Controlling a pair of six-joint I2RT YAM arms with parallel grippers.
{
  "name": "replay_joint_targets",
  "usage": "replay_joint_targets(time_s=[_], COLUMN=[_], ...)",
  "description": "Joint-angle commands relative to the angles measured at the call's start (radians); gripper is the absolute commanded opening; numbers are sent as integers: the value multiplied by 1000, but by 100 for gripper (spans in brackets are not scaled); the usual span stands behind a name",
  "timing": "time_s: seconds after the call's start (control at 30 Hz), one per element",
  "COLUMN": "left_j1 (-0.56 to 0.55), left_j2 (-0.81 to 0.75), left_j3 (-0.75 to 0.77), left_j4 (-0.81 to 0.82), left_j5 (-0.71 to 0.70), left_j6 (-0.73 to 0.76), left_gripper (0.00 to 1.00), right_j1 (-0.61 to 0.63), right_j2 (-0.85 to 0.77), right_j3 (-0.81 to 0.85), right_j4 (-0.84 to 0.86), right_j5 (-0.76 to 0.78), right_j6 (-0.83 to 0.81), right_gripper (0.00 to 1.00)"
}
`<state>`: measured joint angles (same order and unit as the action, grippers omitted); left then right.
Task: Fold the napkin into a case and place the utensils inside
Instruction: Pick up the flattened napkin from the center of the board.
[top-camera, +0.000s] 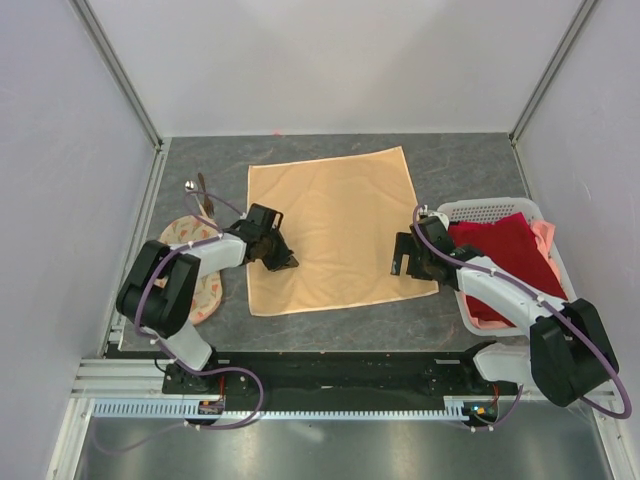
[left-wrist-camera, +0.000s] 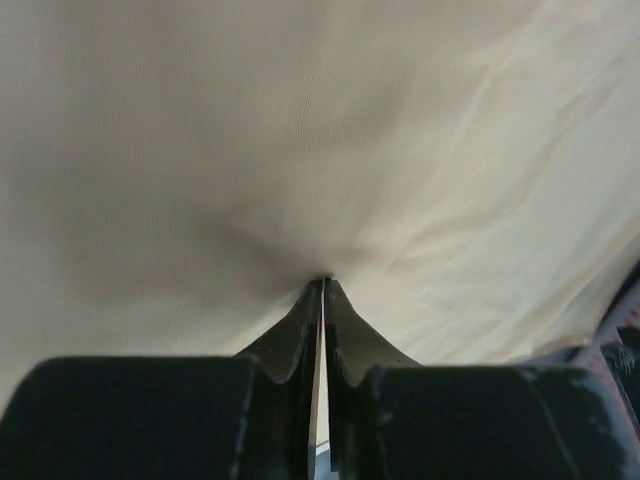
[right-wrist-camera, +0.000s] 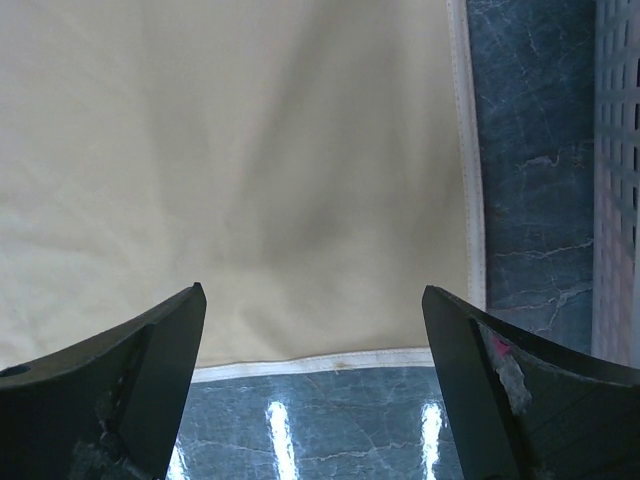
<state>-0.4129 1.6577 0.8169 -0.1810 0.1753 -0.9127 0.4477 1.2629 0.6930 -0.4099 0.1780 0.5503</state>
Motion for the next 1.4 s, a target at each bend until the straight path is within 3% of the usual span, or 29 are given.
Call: replay_joint_targets(time_s=[0.0,0.27,0.33,0.43,0.47,0.5,0.83,1.1,1.37], left_j1=[39,161,161,157,152,148,123,123,120], left_j2=[-10,-136,-148,-159,-167,-176,-170,-188,-200], left_j3=[-27,-84,-81,-84,-94,-97,-114,-145,-150], left_j4=[-72,-113,-109,-55,-43,-32,-2,21,29], left_j5=[-111,-148,-109,-19,-5,1,6,6,10], left_j6=[-52,18,20,18,15,11,17,20,20], left_gripper=[10,12,12,12,12,12,13,13,13], right_j1=[0,-1,0,0,0,2,45,98,135], right_j2=[-25,-10,-11,-17,-19,-22,-77,-105,-157], right_j3=[37,-15,-38,-75,-81,-88,-176,-184,-208], right_j4=[-33,-35,-35,-23,-21,-23,-62,-96,-132], right_j5=[9,51,54,23,3,-6,-44,-78,-84], right_j6=[7,82,126,189,204,214,306,347,384], right_gripper=[98,96,90,73,63,61,63,52,50])
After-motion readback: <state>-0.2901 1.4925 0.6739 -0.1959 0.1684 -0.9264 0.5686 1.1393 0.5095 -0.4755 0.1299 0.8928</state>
